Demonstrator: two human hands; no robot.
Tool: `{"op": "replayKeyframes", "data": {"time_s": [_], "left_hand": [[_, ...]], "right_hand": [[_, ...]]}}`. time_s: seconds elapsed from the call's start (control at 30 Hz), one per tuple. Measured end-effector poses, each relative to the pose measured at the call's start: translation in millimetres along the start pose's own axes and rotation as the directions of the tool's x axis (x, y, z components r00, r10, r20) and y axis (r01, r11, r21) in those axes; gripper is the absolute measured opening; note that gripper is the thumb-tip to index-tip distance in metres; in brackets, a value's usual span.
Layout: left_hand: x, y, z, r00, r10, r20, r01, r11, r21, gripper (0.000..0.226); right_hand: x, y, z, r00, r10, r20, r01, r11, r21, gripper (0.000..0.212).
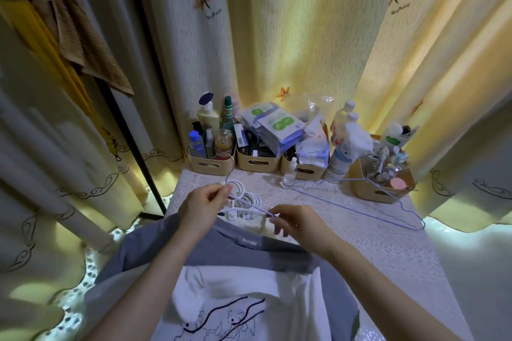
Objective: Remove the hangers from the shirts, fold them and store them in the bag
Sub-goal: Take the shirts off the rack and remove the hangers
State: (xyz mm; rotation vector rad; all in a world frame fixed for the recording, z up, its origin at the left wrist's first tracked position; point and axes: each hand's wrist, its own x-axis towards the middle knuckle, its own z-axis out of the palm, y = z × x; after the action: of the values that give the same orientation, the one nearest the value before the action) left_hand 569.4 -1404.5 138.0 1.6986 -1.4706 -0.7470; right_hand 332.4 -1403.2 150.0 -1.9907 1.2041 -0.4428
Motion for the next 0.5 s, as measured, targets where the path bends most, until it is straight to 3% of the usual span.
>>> {"op": "replayKeyframes", "data": {"time_s": [0.2,0.33,0.5], "left_hand": [[-2,-18,-20,0.995,-0.002,0.1,0.013,0.994,-0.112,0.034],[-5,-32,-38,0.977,-0.016,0.211,0.036,0.995,-0.09,0.006],[-12,-45,-49,0.983,-0.072,0.17,0.078,0.997,-0.029,0.017]], "right_hand": [[20,-12,5,1.0,-0.019,-0.002,0.019,1.0,0.024,0.02],[41,-27,-10,0.997,-0.069,0.022,0.07,0.997,-0.025,0.021],[61,-32,-36,0.99,-0.075,0.123,0.081,0.996,-0.042,0.022]]}}
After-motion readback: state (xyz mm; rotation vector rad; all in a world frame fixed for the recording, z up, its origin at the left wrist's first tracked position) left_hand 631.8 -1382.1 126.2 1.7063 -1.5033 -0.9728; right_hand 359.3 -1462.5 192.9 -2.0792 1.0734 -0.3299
